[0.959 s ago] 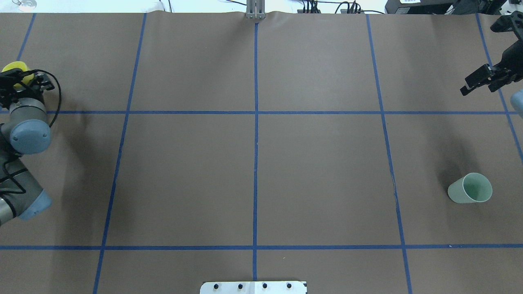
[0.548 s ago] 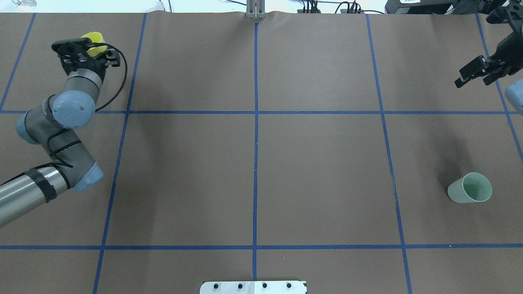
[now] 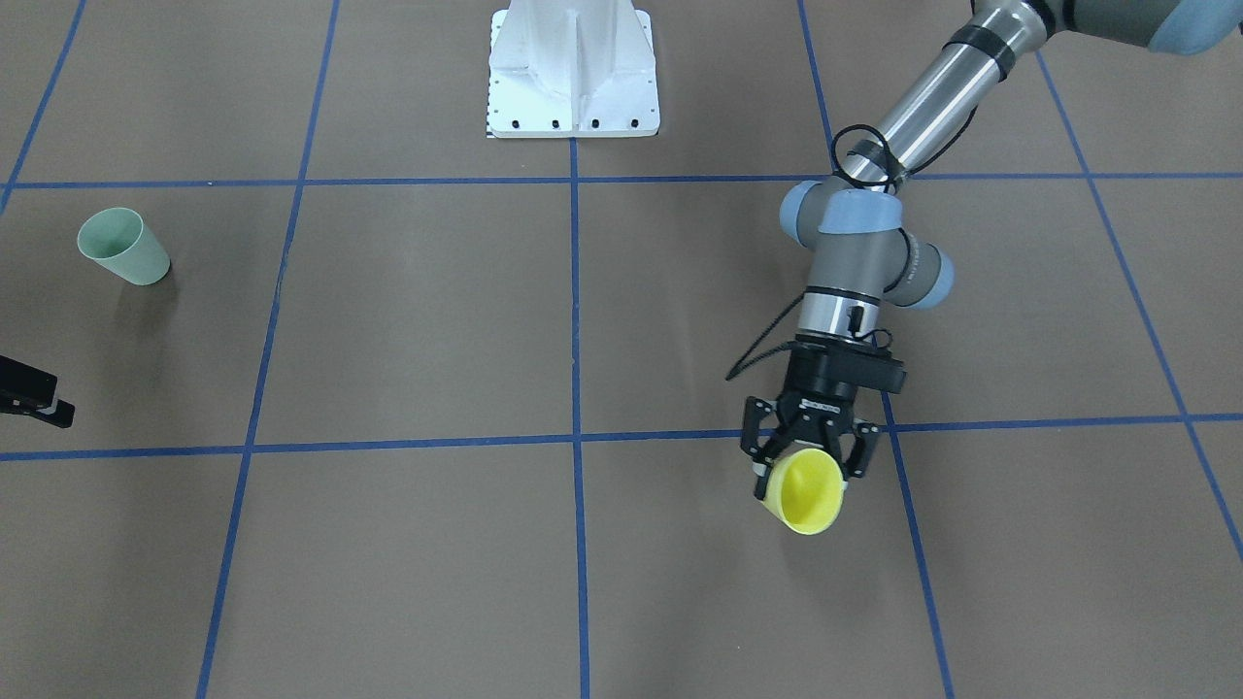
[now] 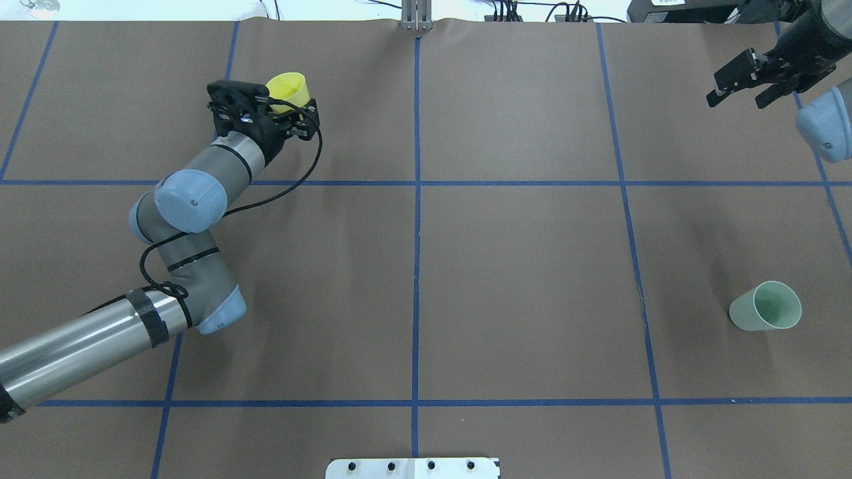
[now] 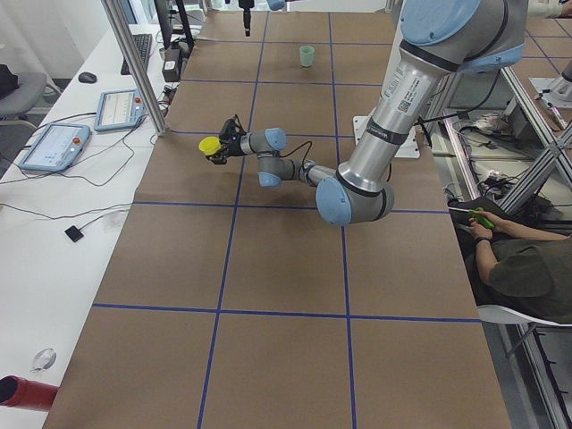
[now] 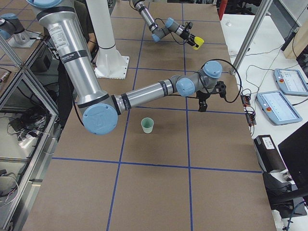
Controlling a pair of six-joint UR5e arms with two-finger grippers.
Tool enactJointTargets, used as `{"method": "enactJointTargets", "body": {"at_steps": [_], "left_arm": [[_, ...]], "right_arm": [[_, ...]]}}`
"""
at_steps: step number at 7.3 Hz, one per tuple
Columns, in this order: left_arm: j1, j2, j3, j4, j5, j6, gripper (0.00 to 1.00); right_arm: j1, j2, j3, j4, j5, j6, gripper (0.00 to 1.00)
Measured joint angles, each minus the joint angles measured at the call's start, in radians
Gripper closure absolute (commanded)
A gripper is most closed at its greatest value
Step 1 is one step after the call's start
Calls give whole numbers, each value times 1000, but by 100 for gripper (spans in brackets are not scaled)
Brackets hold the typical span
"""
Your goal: Transfer and stack yellow cup on green cup
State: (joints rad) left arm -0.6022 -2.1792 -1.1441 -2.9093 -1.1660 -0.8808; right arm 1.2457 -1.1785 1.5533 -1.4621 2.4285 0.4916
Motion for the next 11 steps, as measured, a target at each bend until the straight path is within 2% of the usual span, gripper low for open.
{"method": "enactJointTargets", "body": {"at_steps": [2, 5, 6, 7, 11], "left_arm": [[73, -38, -2, -123, -44, 87, 66], [172, -59, -18, -184, -47, 230, 64], [205, -58, -23, -197, -44, 255, 62], [239, -60, -28, -202, -42, 265, 53], [300, -105, -31, -199, -40, 272, 57]], "right_arm": [[-55, 43, 58, 0, 0, 152, 0], [-190, 131, 121, 5, -7, 426, 0], [-238, 159, 126, 29, -11, 514, 0], [-280, 174, 131, 73, -18, 589, 0], [-410, 186, 177, 130, -99, 706, 0]]}}
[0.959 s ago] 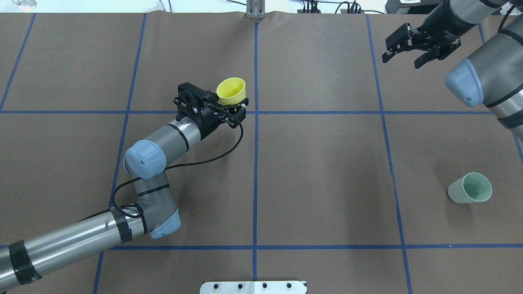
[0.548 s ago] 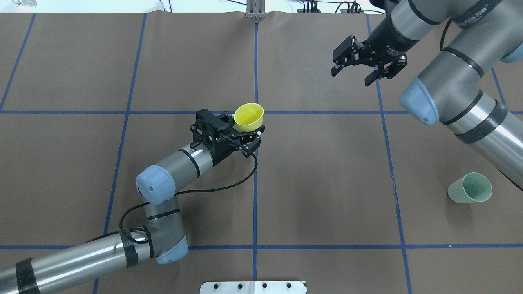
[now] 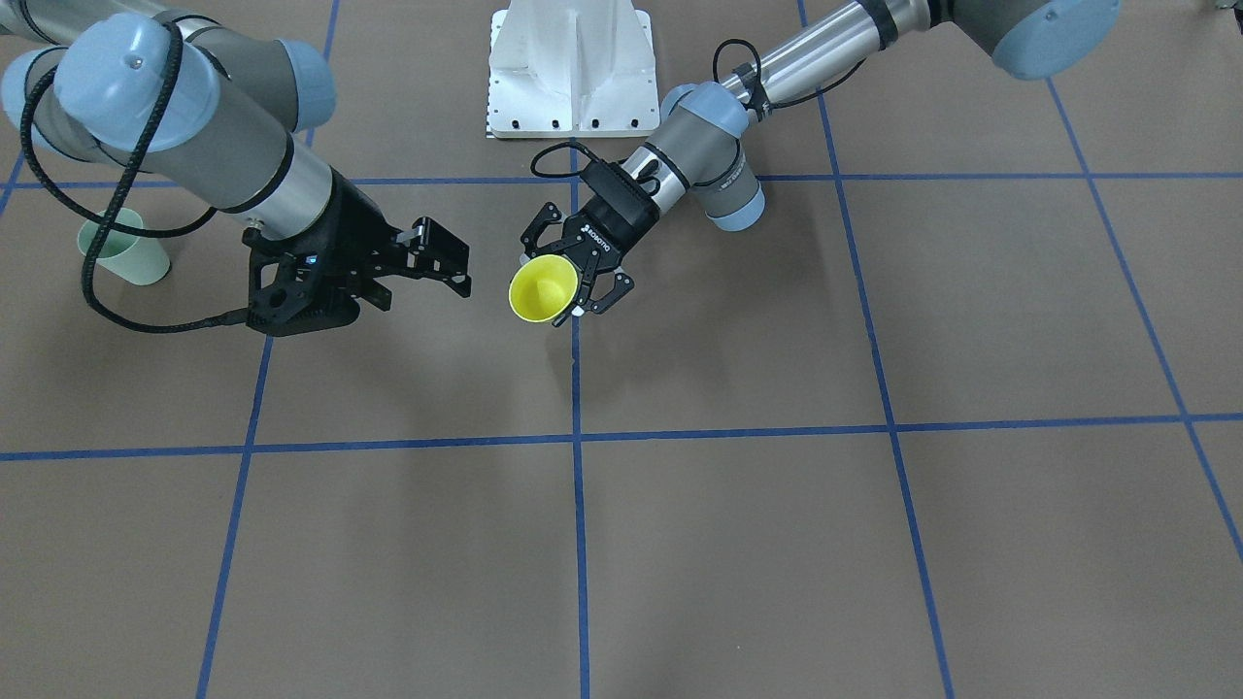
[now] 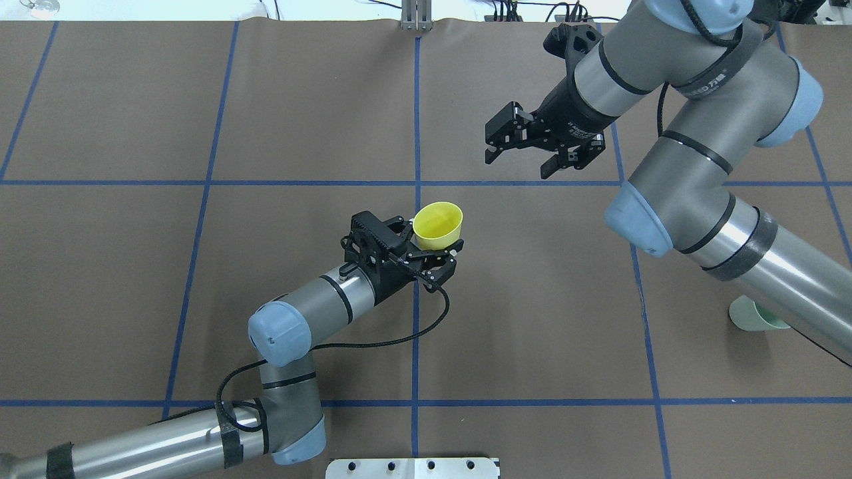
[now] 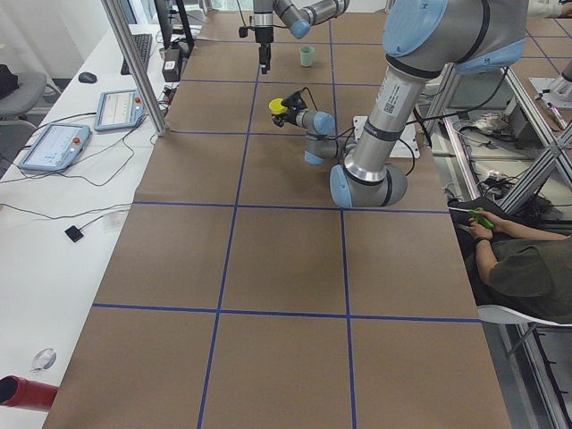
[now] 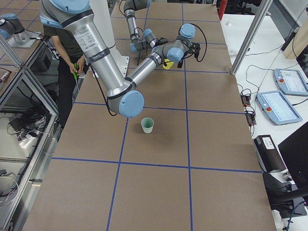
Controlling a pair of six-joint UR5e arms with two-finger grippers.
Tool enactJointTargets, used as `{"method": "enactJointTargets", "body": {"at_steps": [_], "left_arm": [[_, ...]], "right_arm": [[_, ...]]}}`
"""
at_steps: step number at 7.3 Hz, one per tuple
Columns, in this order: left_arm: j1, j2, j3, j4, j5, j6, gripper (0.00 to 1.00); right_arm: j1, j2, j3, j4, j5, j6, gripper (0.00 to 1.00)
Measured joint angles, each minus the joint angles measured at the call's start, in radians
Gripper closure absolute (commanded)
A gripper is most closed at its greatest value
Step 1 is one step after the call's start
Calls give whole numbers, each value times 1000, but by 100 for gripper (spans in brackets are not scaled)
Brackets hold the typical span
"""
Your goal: Transfer and stack yellow cup on green cup
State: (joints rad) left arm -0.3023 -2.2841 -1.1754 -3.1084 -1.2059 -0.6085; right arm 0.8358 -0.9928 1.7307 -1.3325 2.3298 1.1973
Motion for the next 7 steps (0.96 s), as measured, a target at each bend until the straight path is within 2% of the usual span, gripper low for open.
{"method": "enactJointTargets", "body": {"at_steps": [7], "left_arm": [[8, -35, -6, 2, 85, 274, 56]], "right_arm": [[-79, -14, 27, -2, -52, 10, 0]]}}
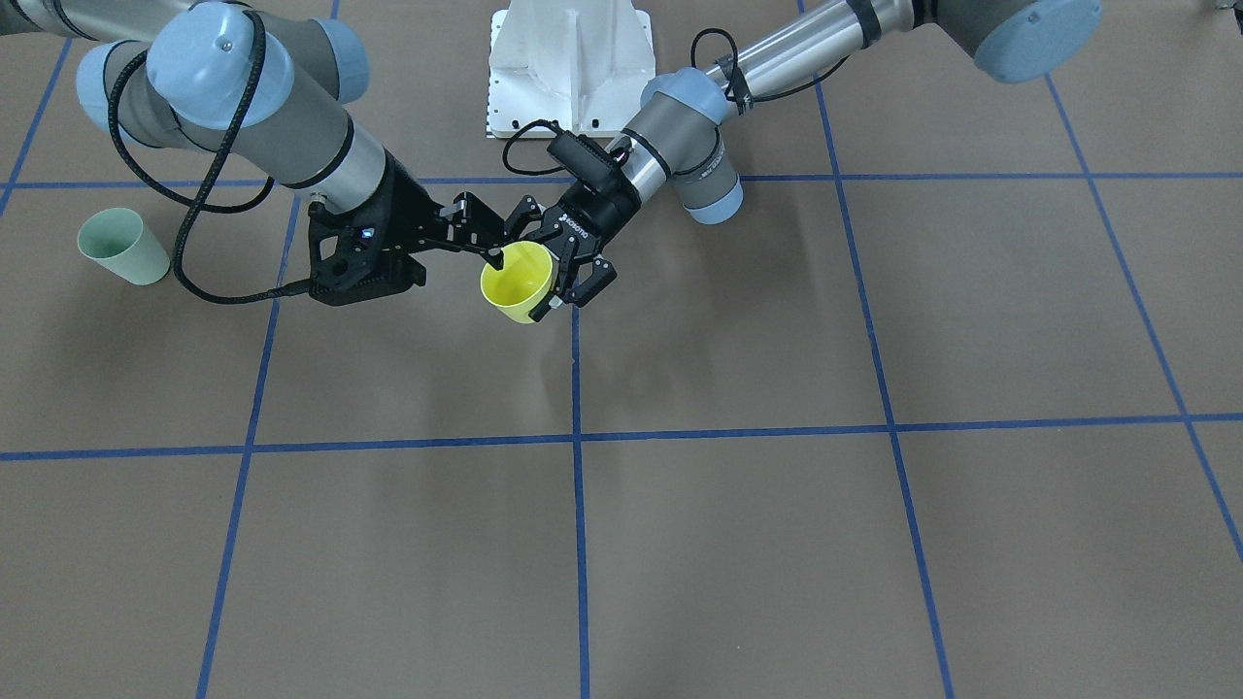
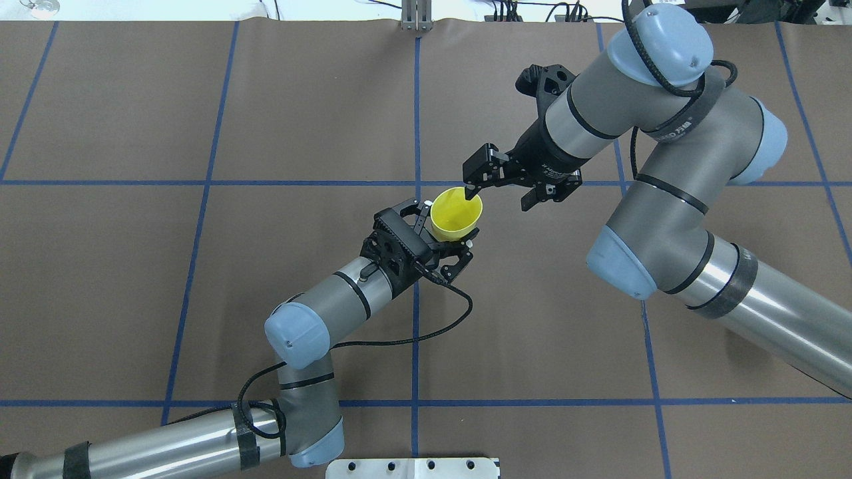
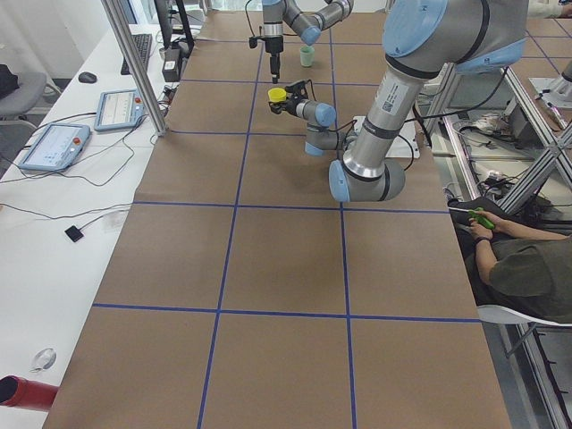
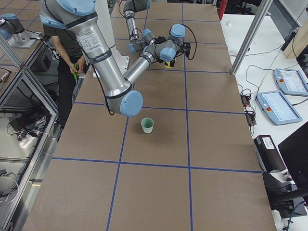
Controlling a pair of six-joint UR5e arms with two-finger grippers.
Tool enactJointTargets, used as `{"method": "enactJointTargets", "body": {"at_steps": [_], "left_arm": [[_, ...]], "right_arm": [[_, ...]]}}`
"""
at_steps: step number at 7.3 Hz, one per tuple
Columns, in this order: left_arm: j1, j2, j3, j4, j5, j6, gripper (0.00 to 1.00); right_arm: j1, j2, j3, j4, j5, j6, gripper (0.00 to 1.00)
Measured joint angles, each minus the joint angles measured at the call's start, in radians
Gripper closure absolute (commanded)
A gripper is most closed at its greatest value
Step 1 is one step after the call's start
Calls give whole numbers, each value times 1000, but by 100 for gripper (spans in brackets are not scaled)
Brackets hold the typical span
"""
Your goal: Transfer and stack yellow cup on green cup
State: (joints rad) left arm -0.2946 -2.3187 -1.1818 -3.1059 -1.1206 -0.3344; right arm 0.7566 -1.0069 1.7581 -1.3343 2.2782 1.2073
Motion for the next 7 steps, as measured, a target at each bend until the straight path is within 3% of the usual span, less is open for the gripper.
{"method": "enactJointTargets", "body": {"at_steps": [3, 7], "left_arm": [[7, -1, -3, 0, 11, 15, 56], [8, -2, -12, 1, 12, 15, 53]], "right_arm": [[-28, 0, -7, -2, -27, 1, 2], [-47, -1, -8, -5, -54, 33, 41]]}}
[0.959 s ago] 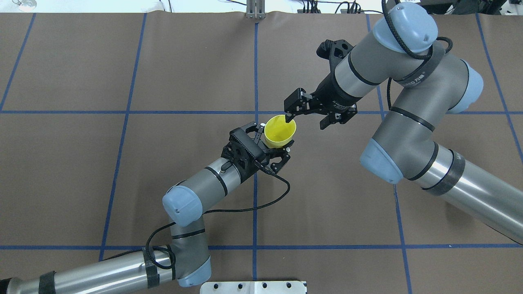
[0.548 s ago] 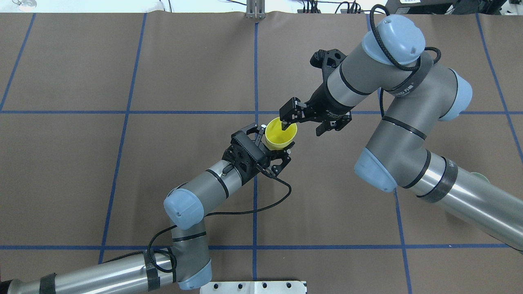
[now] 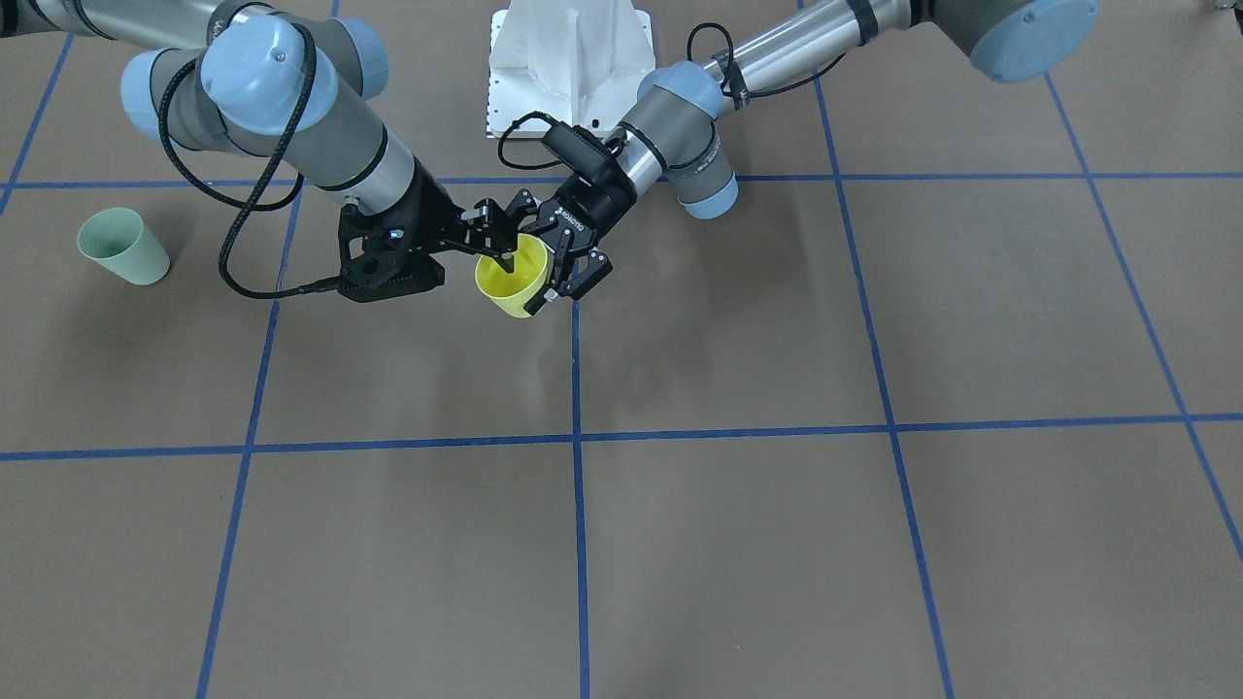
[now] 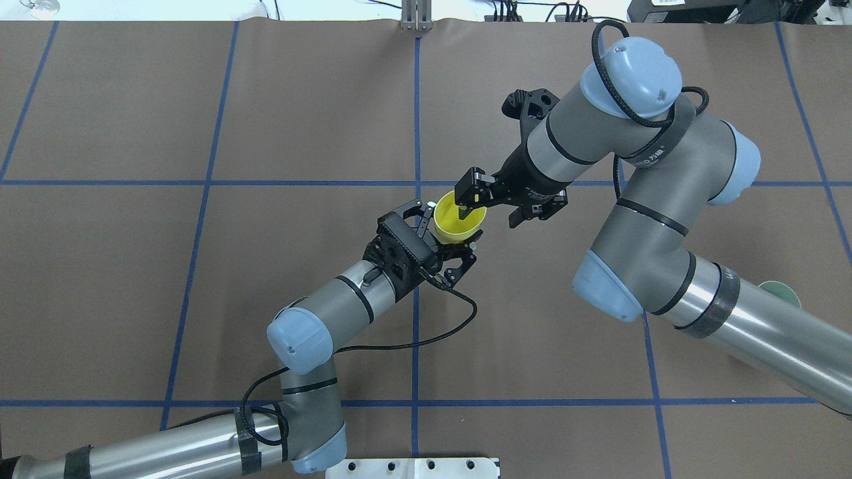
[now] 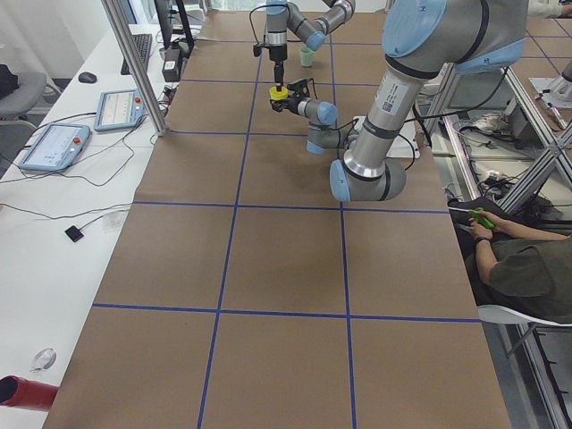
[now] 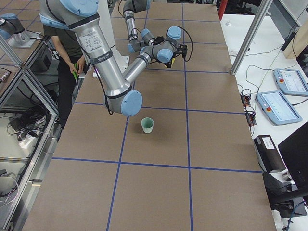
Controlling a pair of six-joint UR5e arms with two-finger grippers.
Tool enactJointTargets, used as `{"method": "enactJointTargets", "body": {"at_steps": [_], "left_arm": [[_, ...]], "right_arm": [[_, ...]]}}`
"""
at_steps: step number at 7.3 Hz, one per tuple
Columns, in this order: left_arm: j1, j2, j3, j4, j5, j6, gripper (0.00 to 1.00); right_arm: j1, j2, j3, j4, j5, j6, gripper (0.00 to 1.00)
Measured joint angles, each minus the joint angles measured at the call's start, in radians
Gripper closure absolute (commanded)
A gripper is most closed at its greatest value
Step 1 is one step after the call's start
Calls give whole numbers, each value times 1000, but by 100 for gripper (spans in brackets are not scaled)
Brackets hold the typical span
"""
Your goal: Transfer and stack yellow cup on green cup
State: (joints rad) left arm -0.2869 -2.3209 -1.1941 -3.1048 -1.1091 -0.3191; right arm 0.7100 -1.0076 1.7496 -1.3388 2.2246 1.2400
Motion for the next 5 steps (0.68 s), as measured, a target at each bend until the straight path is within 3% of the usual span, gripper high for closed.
{"method": "enactJointTargets", "body": {"at_steps": [5], "left_arm": [[1, 0, 1, 0, 0, 0, 45]], "right_arm": [[-2, 2, 5, 1, -2, 21, 50]]}}
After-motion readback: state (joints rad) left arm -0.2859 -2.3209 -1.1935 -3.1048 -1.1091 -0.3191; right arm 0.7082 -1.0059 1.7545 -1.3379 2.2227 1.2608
